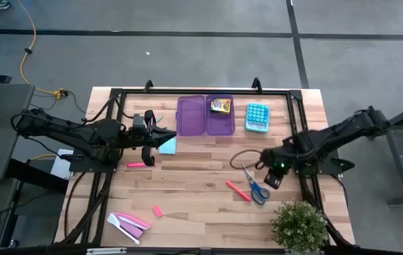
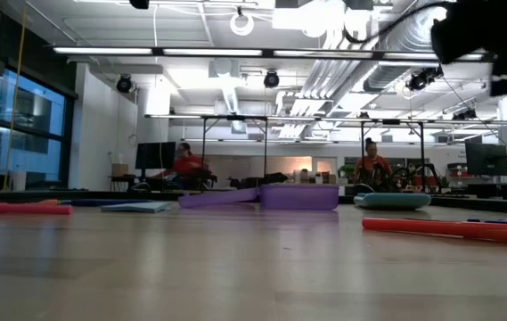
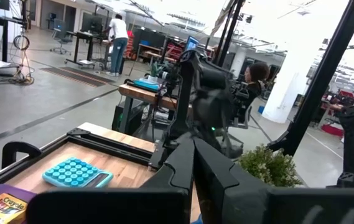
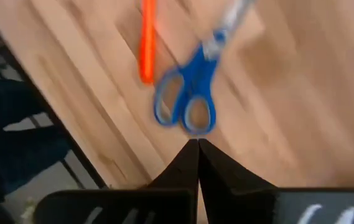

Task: Pack school essentials
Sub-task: Put the blue scissor into the purple supply box

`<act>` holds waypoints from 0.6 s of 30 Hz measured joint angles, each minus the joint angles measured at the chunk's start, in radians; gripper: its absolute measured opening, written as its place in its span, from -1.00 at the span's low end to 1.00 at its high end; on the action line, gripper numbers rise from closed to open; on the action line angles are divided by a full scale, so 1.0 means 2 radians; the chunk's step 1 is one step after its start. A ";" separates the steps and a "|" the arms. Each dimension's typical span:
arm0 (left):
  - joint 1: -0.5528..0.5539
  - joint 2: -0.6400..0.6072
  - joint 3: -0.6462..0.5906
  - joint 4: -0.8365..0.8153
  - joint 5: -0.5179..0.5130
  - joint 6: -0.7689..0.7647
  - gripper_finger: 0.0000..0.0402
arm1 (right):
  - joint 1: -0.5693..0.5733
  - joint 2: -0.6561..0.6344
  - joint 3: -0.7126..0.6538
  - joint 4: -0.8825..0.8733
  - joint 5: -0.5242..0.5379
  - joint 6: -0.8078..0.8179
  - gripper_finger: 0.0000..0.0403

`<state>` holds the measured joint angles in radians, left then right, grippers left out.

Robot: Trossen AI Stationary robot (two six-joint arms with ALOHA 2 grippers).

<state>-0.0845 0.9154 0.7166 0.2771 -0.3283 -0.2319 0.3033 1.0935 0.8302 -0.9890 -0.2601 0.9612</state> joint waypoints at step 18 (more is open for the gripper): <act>0.000 0.000 0.000 -0.002 0.000 0.000 -1.00 | 0.080 0.001 -0.120 0.152 0.028 0.201 -0.61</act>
<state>-0.0845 0.9154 0.7166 0.2729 -0.3286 -0.2318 0.4629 1.0947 0.5907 -0.6857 -0.2046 1.3630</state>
